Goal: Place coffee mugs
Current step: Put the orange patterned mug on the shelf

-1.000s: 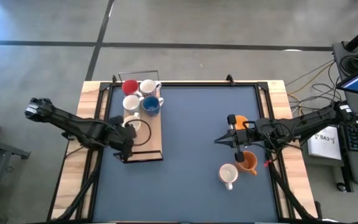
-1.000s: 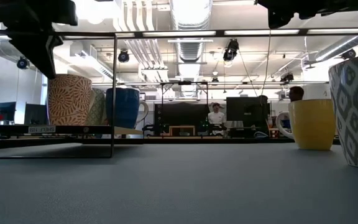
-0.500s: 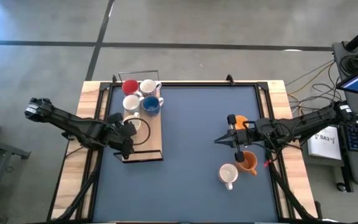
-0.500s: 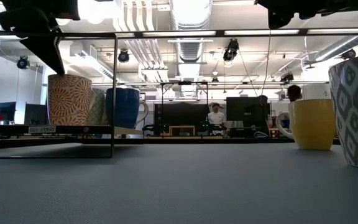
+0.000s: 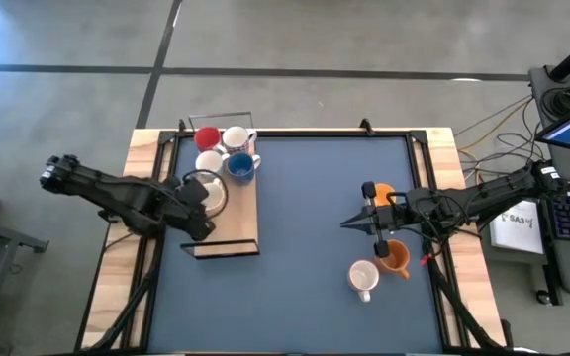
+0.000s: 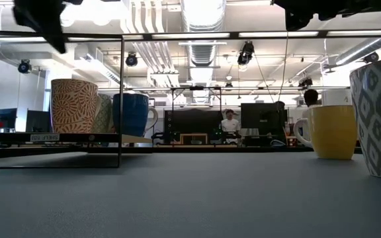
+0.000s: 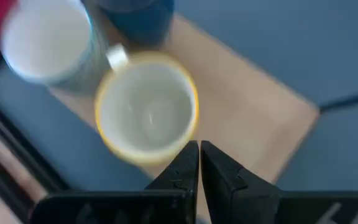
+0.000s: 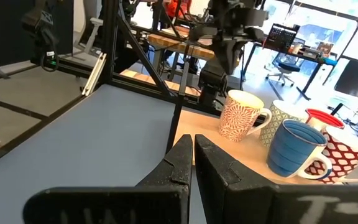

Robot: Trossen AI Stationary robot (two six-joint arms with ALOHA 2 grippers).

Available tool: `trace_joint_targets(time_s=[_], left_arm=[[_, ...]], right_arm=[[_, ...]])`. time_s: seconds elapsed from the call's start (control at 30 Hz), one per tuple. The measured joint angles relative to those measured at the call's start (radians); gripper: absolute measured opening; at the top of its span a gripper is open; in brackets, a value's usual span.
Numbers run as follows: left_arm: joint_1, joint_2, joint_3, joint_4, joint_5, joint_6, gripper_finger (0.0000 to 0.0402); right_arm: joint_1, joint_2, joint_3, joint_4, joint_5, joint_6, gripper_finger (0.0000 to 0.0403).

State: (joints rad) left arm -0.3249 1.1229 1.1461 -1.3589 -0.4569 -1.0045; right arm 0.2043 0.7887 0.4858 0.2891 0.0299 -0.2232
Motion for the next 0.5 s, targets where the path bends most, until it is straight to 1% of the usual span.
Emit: trace_joint_targets(time_s=[0.1, 0.3, 0.5], left_arm=[[0.000, 0.002, -0.018, -0.019, 0.061, -0.037, 0.0000], [0.021, 0.002, -0.110, -0.029, 0.082, -0.063, 0.0000], [0.058, 0.003, -0.177, -0.024, 0.078, -0.058, 0.0000]], right_arm=[[0.000, 0.000, 0.000, 0.000, 0.000, -0.002, 0.0009], [0.000, 0.000, 0.000, 0.000, 0.000, -0.009, 0.0009], [0.000, 0.000, 0.000, 0.000, 0.000, -0.011, 0.0009]])
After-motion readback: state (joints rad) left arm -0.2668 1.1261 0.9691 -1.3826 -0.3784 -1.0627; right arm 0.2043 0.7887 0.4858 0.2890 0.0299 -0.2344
